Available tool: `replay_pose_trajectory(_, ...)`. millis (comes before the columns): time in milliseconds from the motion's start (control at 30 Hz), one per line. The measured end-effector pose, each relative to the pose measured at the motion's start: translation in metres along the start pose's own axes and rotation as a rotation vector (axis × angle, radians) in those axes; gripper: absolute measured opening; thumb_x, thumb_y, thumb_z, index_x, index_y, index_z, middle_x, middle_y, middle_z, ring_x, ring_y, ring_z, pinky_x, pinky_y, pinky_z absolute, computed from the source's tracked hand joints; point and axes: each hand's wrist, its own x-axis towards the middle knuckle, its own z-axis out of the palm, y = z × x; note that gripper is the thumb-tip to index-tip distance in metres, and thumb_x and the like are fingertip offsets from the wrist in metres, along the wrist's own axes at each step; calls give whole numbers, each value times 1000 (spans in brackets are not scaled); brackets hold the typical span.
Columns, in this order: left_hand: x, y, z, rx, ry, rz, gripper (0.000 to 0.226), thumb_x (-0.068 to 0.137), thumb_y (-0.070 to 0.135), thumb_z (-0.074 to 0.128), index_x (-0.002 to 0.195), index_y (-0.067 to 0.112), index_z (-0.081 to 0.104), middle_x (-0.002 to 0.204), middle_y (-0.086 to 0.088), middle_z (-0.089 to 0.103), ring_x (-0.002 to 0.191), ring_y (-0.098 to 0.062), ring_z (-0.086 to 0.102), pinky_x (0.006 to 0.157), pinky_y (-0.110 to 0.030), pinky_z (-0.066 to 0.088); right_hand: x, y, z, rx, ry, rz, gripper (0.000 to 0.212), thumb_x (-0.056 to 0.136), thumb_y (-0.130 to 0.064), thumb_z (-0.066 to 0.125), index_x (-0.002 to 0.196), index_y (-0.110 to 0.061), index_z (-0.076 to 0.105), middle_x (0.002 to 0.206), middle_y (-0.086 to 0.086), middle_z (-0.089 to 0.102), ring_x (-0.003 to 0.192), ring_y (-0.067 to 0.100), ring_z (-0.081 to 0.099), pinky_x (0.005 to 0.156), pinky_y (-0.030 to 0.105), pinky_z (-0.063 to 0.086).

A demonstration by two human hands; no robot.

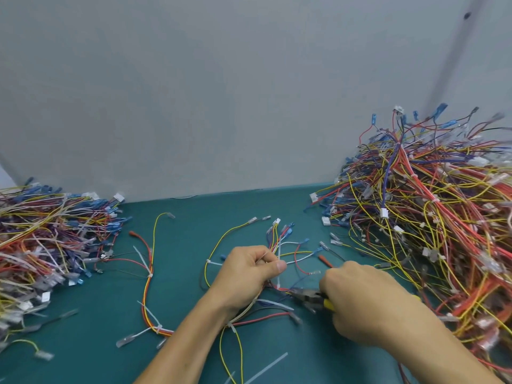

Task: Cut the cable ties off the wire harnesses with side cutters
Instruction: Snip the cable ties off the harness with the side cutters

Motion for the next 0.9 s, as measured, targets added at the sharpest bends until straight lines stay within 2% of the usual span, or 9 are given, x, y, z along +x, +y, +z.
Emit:
replay_pose_trajectory(100, 0, 0, 0, 2, -1, -5, 22, 84, 11, 71, 63, 13, 61, 51, -6, 41, 48, -13, 34, 45, -13, 30, -21, 12, -14, 9, 16, 20, 13, 87, -27, 50, 91, -26, 37, 96, 2, 49, 105, 28, 58, 67, 29, 34)
replay_pose_trajectory(200, 0, 1, -1, 10, -7, -7, 21, 84, 12, 71, 64, 13, 62, 56, -10, 43, 49, -14, 35, 45, -12, 32, -26, 12, -29, -15, 131, 27, 17, 83, -32, 52, 99, -26, 49, 76, -3, 34, 90, 28, 56, 62, 29, 33)
replay_pose_trajectory(300, 0, 1, -2, 23, 0, -8, 22, 84, 15, 71, 64, 15, 62, 57, -9, 40, 49, -12, 31, 45, -16, 26, -13, 0, -32, -33, 178, 16, 25, 84, -31, 54, 108, -24, 55, 78, 1, 33, 92, 29, 56, 66, 28, 33)
replay_pose_trajectory(367, 0, 1, -2, 11, 0, -10, 22, 84, 16, 72, 64, 14, 62, 59, -10, 42, 49, -11, 31, 46, -17, 26, 0, -7, -25, -33, 165, 2, 22, 88, -30, 53, 109, -25, 56, 90, 5, 45, 104, 29, 58, 69, 29, 34)
replay_pose_trajectory(433, 0, 1, -2, 0, -2, -7, 22, 84, 16, 72, 64, 14, 62, 61, -12, 45, 48, -10, 33, 47, -19, 28, 11, -11, -16, -48, 136, 8, 19, 90, -28, 52, 108, -24, 56, 107, 6, 54, 106, 30, 58, 70, 31, 36)
replay_pose_trajectory(500, 0, 1, -2, 4, -4, -9, 21, 83, 17, 72, 65, 14, 62, 62, -13, 46, 53, -14, 33, 52, -25, 27, 18, -11, -8, -59, 125, 18, 21, 89, -27, 53, 109, -23, 57, 112, 6, 56, 106, 30, 59, 69, 31, 37)
replay_pose_trajectory(700, 1, -1, -2, 2, 4, -23, 23, 83, 16, 72, 62, 17, 63, 45, 7, 43, 43, -6, 31, 46, -18, 26, 22, -9, -1, -41, 180, -21, 21, 88, -28, 53, 108, -23, 58, 103, 6, 57, 101, 30, 60, 67, 30, 36)
replay_pose_trajectory(800, 1, 0, -2, -2, 0, -19, 22, 83, 17, 72, 64, 17, 63, 53, -5, 48, 46, -9, 33, 49, -23, 26, 19, -7, -2, -33, 200, -30, 22, 87, -31, 53, 108, -24, 58, 83, 4, 41, 99, 30, 60, 66, 29, 36)
replay_pose_trajectory(900, 1, 1, -3, 3, -2, -21, 21, 83, 18, 72, 65, 16, 64, 59, -11, 48, 52, -14, 35, 54, -26, 27, 18, -8, -3, -31, 200, -45, 24, 87, -31, 53, 109, -25, 59, 82, 3, 36, 99, 30, 59, 66, 29, 36)
